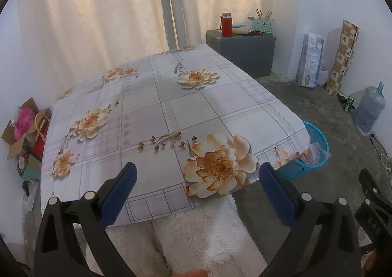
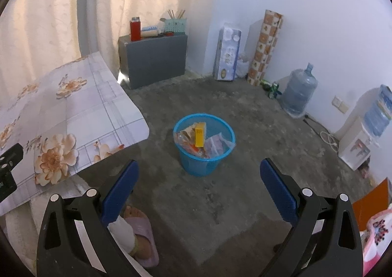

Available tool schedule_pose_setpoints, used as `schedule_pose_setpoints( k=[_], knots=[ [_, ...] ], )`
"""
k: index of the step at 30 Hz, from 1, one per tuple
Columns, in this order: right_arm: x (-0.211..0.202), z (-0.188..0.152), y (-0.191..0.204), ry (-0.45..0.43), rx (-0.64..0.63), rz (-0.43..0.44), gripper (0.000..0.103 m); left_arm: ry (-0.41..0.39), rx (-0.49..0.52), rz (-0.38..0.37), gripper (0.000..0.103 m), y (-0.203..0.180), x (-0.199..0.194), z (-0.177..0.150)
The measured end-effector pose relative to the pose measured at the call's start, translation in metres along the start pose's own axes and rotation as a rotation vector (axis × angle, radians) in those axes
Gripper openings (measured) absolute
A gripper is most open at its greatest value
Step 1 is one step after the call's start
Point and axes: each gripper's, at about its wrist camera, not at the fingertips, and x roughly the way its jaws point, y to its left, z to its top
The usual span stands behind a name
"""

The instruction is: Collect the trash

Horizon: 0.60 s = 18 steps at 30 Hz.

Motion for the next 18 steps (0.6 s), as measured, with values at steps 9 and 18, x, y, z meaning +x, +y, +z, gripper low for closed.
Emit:
schedule_pose_setpoints(
  k=[9,18],
  knots=[
    [0.0002,-0.0006,-0.0001,0.005,-0.001,-0.004,0.095,0.011,-0.005,0.01,0.098,0.0004,0.0011,0.0001],
    [0.0001,-0.001,0.0006,0.005,-0.005,-0.004,0.095,0.019,-0.008,0.015,0.098,0.0012,0.0022,-0.0022]
  ],
)
